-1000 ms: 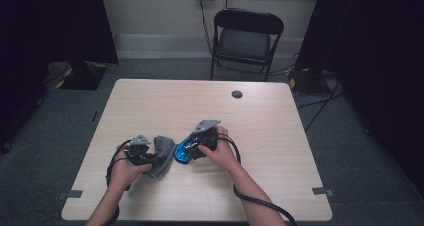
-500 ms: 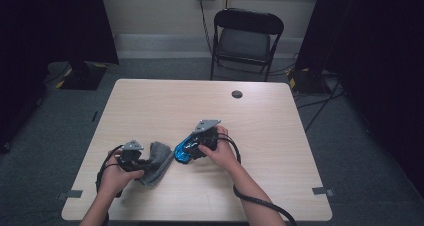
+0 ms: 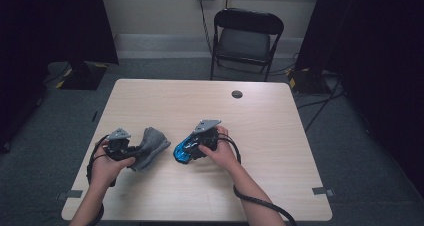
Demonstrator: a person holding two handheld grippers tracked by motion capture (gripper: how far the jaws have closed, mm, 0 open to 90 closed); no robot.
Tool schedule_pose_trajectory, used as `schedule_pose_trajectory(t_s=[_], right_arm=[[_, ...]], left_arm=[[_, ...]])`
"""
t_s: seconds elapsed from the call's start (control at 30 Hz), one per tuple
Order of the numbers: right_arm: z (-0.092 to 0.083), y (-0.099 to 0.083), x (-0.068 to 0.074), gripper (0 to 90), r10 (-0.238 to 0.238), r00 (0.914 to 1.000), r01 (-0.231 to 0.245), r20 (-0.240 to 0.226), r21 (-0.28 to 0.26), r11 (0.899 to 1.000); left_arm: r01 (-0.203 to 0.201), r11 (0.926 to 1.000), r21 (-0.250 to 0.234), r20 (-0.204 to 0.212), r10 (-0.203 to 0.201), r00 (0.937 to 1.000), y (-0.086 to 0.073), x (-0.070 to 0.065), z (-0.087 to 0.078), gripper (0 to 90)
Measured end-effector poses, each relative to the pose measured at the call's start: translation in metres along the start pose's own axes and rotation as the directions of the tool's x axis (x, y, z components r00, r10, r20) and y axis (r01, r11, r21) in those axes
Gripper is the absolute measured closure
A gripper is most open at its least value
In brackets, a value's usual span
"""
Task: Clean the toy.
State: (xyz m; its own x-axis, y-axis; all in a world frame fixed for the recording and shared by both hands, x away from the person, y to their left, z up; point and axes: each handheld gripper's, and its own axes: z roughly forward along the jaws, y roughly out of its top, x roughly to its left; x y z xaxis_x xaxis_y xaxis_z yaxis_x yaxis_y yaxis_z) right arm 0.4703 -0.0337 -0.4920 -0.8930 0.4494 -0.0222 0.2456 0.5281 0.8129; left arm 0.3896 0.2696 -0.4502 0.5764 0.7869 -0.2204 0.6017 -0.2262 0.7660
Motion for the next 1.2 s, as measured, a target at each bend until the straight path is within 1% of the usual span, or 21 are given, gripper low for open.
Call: schedule_pose_trajectory(t_s=[0.03, 0.1, 0.17, 0.27, 0.37, 0.47, 0.5, 0.53, 0.57, 0.63, 0.7, 0.73, 0.83, 0.9, 0.97, 1.0, 1.07, 1.1, 1.17, 1.2], right_arm=[[0.0, 0.0, 0.0, 4.4, -0.001, 1.0, 0.001, 0.0, -0.001, 1.0], [0.0, 0.001, 0.0, 4.4, 0.001, 1.0, -0.001, 0.0, 0.005, 1.0], [0.0, 0.001, 0.0, 4.4, 0.002, 1.0, -0.002, 0.0, 0.005, 1.0], [0.0, 0.001, 0.0, 4.4, 0.001, 1.0, -0.001, 0.0, 0.006, 1.0], [0.0, 0.001, -0.001, 4.4, 0.0, 1.0, 0.0, 0.001, 0.006, 1.0], [0.0, 0.0, -0.001, 4.4, 0.0, 1.0, 0.0, -0.001, 0.002, 1.0], [0.0, 0.0, -0.002, 4.4, -0.002, 1.0, 0.002, -0.001, 0.002, 1.0], [0.0, 0.0, -0.002, 4.4, -0.002, 1.0, 0.002, -0.002, 0.001, 1.0], [0.0, 0.0, -0.002, 4.4, 0.0, 1.0, 0.0, -0.002, 0.0, 1.0], [0.0, 0.0, -0.002, 4.4, 0.0, 1.0, 0.0, -0.002, -0.003, 1.0], [0.0, -0.001, -0.002, 4.4, -0.002, 1.0, 0.002, -0.004, -0.005, 1.0], [0.0, -0.001, -0.002, 4.4, -0.002, 1.0, 0.002, -0.003, -0.005, 1.0], [0.0, -0.001, -0.002, 4.4, -0.003, 1.0, 0.003, -0.004, -0.006, 1.0], [0.0, -0.001, -0.002, 4.4, -0.003, 1.0, 0.003, -0.004, -0.006, 1.0], [0.0, -0.001, -0.003, 4.4, 0.002, 1.0, -0.002, -0.007, -0.007, 1.0], [0.0, -0.001, -0.003, 4.4, 0.003, 1.0, -0.003, -0.007, -0.01, 1.0], [0.002, -0.003, -0.004, 4.4, 0.024, 0.9994, -0.024, -0.025, -0.029, 0.999], [0.004, -0.003, -0.003, 4.4, 0.026, 0.9992, -0.027, -0.03, -0.034, 0.999], [0.005, 0.0, -0.001, 4.5, 0.024, 0.9994, -0.024, -0.025, -0.016, 1.0], [0.005, 0.001, -0.001, 4.5, 0.016, 0.9995, -0.017, -0.027, -0.009, 1.0]], left_arm=[[0.001, 1.0, 0.003, 0.003, -0.001, 1.0, 0.003, 0.002, 0.003, 75.3], [-0.003, 1.0, 0.0, -0.006, 0.003, 1.0, 0.009, 0.005, 0.01, 75.1], [0.003, 0.9999, -0.01, -0.014, -0.003, 0.9999, 0.015, 0.008, 0.018, 75.1], [-0.003, 1.0, -0.009, -0.028, 0.003, 0.9996, 0.026, 0.012, 0.031, 75.1], [0.007, 0.9998, -0.018, -0.022, -0.008, 0.9997, 0.037, 0.013, 0.043, 75.1], [-0.009, 0.9998, -0.019, -0.02, 0.008, 0.9998, 0.049, 0.012, 0.059, 75.1], [-0.01, 0.9999, -0.012, -0.016, 0.01, 0.9998, 0.051, 0.011, 0.065, 75.1], [-0.021, 0.9998, -0.005, -0.019, 0.021, 0.9996, 0.053, 0.01, 0.07, 75.1], [-0.023, 0.9997, -0.004, -0.019, 0.023, 0.9995, 0.055, 0.009, 0.076, 75.1], [-0.02, 0.9998, -0.005, -0.006, 0.02, 0.9998, 0.056, 0.009, 0.089, 74.9], [-0.012, 0.9999, 0.007, -0.008, 0.012, 0.9999, 0.058, 0.009, 0.101, 74.8], [-0.005, 1.0, 0.001, -0.007, 0.005, 1.0, 0.058, 0.009, 0.106, 74.8], [-0.009, 0.9999, 0.011, 0.002, 0.009, 1.0, 0.06, 0.007, 0.12, 74.8], [-0.02, 0.9997, 0.014, 0.007, 0.02, 0.9998, 0.063, 0.004, 0.127, 74.5], [-0.034, 0.9993, 0.018, 0.001, 0.034, 0.9994, 0.066, 0.003, 0.133, 74.4], [-0.034, 0.9992, 0.022, 0.005, 0.034, 0.9994, 0.067, 0.002, 0.136, 74.4], [-0.052, 0.9979, 0.04, 0.013, 0.051, 0.9986, 0.07, -0.002, 0.143, 74.4], [-0.061, 0.9973, 0.04, 0.018, 0.061, 0.998, 0.072, -0.004, 0.145, 74.4], [-0.077, 0.9954, 0.057, 0.025, 0.076, 0.9968, 0.073, -0.008, 0.15, 74.0], [-0.096, 0.9929, 0.07, 0.024, 0.094, 0.9952, 0.074, -0.01, 0.153, 73.8]])
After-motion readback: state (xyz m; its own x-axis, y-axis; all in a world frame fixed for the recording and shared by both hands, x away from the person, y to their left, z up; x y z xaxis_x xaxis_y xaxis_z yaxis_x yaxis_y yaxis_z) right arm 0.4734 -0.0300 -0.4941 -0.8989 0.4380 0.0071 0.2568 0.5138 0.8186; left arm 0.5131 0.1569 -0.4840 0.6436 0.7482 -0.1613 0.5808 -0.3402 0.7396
